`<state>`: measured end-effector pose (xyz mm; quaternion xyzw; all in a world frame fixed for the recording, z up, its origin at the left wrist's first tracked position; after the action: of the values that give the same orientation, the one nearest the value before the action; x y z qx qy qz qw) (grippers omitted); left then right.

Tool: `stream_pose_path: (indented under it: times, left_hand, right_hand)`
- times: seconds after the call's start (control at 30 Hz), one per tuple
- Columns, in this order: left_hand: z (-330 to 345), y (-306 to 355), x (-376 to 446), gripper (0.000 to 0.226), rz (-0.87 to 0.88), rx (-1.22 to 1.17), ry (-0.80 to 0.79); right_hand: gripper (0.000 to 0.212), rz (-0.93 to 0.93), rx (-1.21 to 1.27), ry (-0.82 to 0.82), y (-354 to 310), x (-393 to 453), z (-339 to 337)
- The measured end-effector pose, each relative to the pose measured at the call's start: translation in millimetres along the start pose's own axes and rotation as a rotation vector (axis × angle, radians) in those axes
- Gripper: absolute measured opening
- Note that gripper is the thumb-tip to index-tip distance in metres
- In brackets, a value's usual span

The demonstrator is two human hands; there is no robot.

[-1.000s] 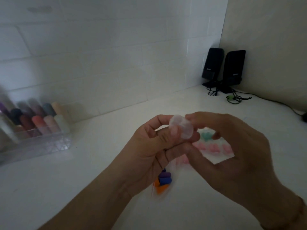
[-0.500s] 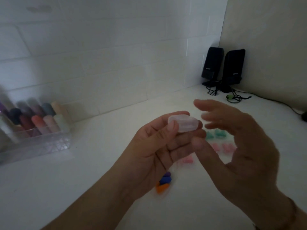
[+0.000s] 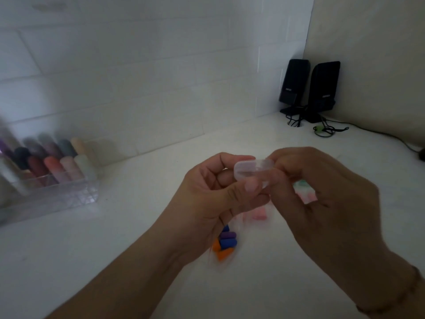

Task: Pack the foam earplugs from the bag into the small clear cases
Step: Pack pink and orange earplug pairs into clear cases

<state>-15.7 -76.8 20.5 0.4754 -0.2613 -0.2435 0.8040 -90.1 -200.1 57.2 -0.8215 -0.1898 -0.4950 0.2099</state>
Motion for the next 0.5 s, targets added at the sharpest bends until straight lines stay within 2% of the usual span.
stream_pose_path:
  times: [0.1, 0.17, 0.23, 0.3, 0.37, 0.43, 0.5]
  left_hand:
    - [2.4, 6.3, -1.7, 0.043, -0.027, 0.207, -0.071]
    - [3.1, 14.0, -3.8, 0.049, -0.049, 0.343, -0.146]
    - [-6.1, 27.0, -3.0, 0.046, -0.04, 0.318, -0.129]
    - [-30.0, 40.5, 2.9, 0.041, -0.032, 0.176, 0.03]
    - [-62.0, 49.1, 8.5, 0.034, -0.025, 0.003, 0.241]
    - [-88.2, 49.0, 10.6, 0.029, -0.047, -0.132, 0.403]
    - [-104.8, 41.7, 10.9, 0.01, -0.11, -0.167, 0.5]
  right_hand:
    - [0.026, 0.161, 0.163, -0.04, 13.1, 0.0, 7.4]
    - [0.027, 0.196, 0.259, -0.089, 12.6, -2.0, 14.8]
    - [0.028, 0.2, 0.289, -0.089, 12.4, -2.2, 16.4]
    - [0.024, 0.193, 0.254, -0.044, 12.1, -2.1, 12.2]
    - [0.02, 0.18, 0.181, -0.087, 11.6, -5.6, 14.2]
    - [0.02, 0.162, 0.1, -0.245, 9.1, -11.3, 27.0]
    - [0.021, 0.123, 0.023, -0.412, 7.5, -21.7, 42.1]
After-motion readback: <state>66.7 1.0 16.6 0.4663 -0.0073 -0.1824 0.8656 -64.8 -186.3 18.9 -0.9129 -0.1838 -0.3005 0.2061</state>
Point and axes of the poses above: each hand's wrist, its own x-axis towards the middle knuckle, its own z-axis out of the palm, y = z × x, the point moved 5 cm from there along x, towards the middle knuckle, and after that the axes turned 3 degrees about -z, right-handed, at the moved point
